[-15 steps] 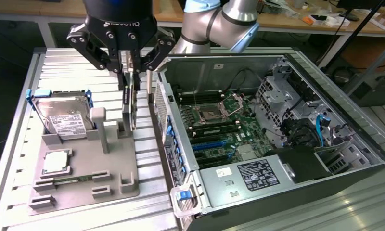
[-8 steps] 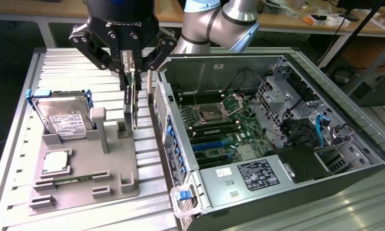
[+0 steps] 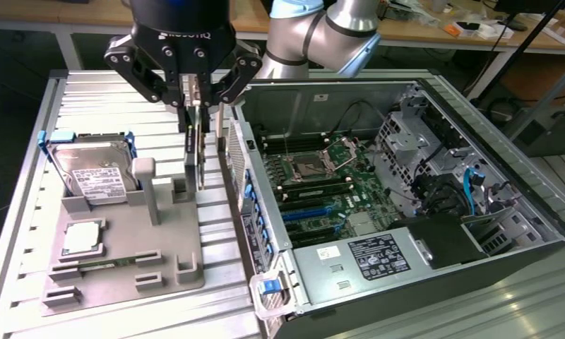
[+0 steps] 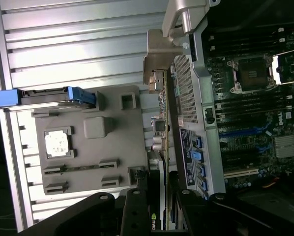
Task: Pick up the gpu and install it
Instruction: 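Pick up the gpu and move the gpu toward the slot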
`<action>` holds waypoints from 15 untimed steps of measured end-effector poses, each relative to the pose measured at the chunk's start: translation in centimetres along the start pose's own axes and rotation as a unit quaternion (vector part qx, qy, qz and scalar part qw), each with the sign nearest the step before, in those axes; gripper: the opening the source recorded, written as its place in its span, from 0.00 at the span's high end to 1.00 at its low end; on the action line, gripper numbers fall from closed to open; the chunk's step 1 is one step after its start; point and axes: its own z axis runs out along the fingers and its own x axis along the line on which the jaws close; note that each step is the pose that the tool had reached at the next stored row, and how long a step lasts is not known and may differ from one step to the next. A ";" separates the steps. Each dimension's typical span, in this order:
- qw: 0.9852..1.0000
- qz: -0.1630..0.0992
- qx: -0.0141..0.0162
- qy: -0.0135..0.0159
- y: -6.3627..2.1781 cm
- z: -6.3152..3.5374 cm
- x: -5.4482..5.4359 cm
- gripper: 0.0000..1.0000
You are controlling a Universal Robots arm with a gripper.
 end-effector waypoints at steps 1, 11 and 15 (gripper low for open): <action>1.000 0.000 0.000 0.000 0.00 0.00 0.0 0.73; 1.000 0.000 0.000 0.000 0.05 0.02 -0.4 0.73; 1.000 0.000 0.000 0.000 0.11 0.04 -0.8 0.73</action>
